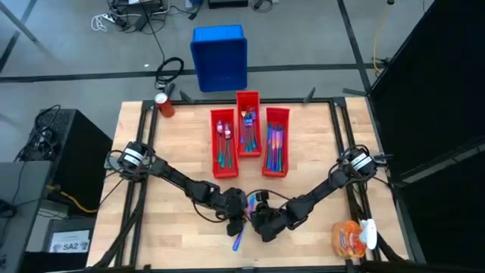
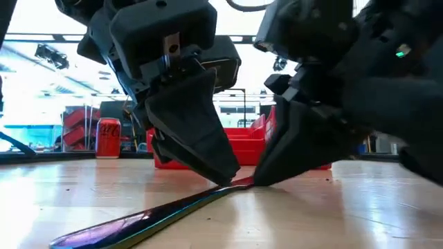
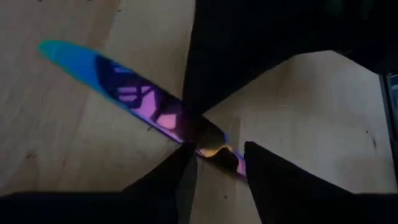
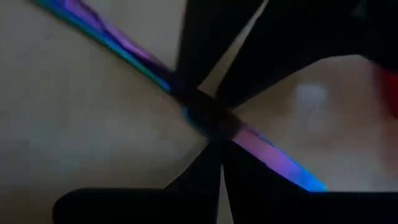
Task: Sort silverware
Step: Put the iridescent knife into the right orange bin
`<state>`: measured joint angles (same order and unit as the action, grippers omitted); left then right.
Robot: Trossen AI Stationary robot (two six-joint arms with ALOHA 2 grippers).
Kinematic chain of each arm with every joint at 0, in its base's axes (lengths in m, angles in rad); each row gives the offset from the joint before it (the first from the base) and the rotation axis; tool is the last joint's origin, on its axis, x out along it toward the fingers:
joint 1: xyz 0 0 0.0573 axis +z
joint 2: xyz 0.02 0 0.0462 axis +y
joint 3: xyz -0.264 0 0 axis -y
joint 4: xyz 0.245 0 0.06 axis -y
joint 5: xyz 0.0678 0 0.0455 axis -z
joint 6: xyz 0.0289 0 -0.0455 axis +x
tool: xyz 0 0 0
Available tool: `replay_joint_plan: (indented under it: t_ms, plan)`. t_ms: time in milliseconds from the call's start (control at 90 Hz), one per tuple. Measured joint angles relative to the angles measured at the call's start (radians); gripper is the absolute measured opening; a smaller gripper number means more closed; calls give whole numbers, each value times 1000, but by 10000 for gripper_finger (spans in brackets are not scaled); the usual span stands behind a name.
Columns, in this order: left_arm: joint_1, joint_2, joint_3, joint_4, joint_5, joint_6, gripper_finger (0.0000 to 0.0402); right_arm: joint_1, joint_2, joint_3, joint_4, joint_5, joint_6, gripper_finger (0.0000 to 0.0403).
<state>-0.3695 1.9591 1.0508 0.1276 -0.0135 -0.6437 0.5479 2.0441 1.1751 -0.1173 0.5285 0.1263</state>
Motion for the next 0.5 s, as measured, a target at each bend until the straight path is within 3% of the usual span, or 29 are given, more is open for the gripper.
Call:
replay_joint_plan:
  t_ms: [500]
  plan:
    - [0,0,1,-4,0,1,123,-17,2,0,106,38,-107,0]
